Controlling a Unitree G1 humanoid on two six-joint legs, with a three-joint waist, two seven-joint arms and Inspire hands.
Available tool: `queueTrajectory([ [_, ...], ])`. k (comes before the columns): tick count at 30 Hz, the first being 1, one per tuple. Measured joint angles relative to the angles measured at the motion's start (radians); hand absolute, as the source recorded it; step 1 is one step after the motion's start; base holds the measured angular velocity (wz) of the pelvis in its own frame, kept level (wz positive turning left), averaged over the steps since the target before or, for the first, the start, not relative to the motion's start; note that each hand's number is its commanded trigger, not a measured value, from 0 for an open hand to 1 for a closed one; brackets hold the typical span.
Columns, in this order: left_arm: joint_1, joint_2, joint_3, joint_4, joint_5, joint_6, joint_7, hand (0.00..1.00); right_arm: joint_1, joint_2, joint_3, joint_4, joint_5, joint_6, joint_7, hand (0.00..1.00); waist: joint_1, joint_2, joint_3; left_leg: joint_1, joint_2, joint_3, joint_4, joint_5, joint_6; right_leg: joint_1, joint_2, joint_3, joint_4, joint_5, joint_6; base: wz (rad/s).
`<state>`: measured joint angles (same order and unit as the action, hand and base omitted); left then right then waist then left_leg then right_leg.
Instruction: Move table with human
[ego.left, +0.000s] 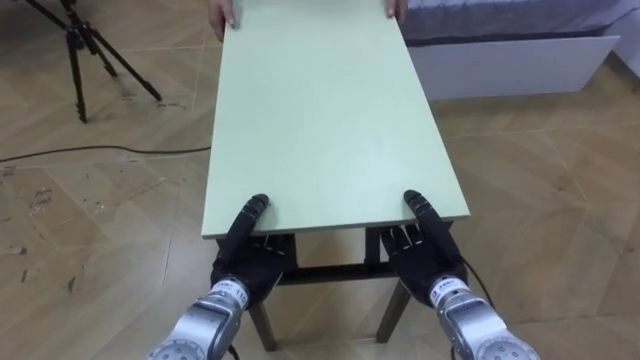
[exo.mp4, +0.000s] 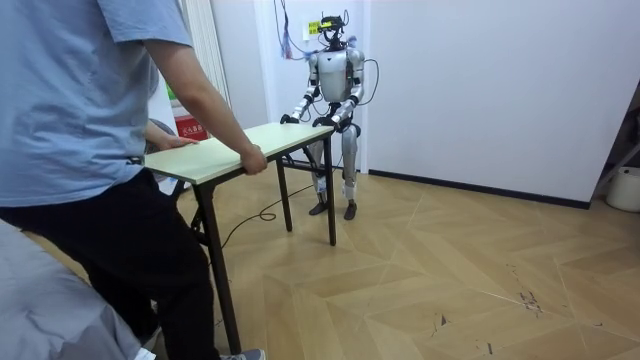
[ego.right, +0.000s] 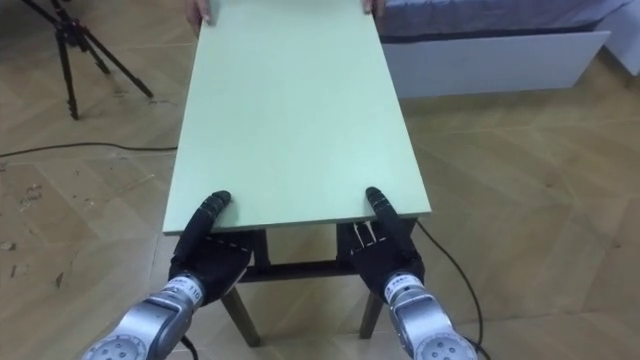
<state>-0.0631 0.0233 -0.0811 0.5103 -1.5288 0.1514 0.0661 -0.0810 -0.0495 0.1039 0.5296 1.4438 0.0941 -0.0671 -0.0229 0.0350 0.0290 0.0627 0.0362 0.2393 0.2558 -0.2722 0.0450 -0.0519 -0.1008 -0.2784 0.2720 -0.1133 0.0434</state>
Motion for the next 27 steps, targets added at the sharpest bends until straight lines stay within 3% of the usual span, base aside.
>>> queueTrajectory([
  [7,0.014,-0.004,0.001,0.002,0.038,-0.01,-0.029,1.0,0.005,0.002,0.002,0.0,-0.009,-0.001,0.021,1.0,-0.001,0.007,-0.0009,0.0,-0.001,0.003,-0.001,0.0,0.0,-0.005,0.003,0.02,0.004,-0.001,0.001,-0.01],
  [14,0.041,-0.003,0.001,0.0,0.05,0.01,-0.057,1.0,0.044,-0.016,0.009,-0.039,-0.011,0.009,0.028,1.0,0.004,0.021,-0.0108,0.003,0.0,0.004,-0.001,0.0,0.0,-0.006,0.006,0.031,0.004,-0.001,0.001,-0.02],
  [20,0.118,-0.002,0.001,-0.062,0.071,0.007,-0.092,1.0,0.118,-0.028,0.032,-0.127,-0.007,0.019,0.028,1.0,0.005,0.023,-0.0131,0.009,0.004,0.001,-0.004,0.0,0.0,-0.006,0.015,0.059,0.005,-0.001,0.001,-0.04],
  [27,0.174,-0.001,0.001,-0.128,0.094,-0.001,-0.137,1.0,0.169,-0.035,0.033,-0.206,-0.008,0.034,0.044,1.0,0.004,0.021,-0.0141,0.022,0.001,0.004,-0.023,0.0,0.0,-0.006,0.016,0.062,0.005,-0.001,0.001,-0.03],
])
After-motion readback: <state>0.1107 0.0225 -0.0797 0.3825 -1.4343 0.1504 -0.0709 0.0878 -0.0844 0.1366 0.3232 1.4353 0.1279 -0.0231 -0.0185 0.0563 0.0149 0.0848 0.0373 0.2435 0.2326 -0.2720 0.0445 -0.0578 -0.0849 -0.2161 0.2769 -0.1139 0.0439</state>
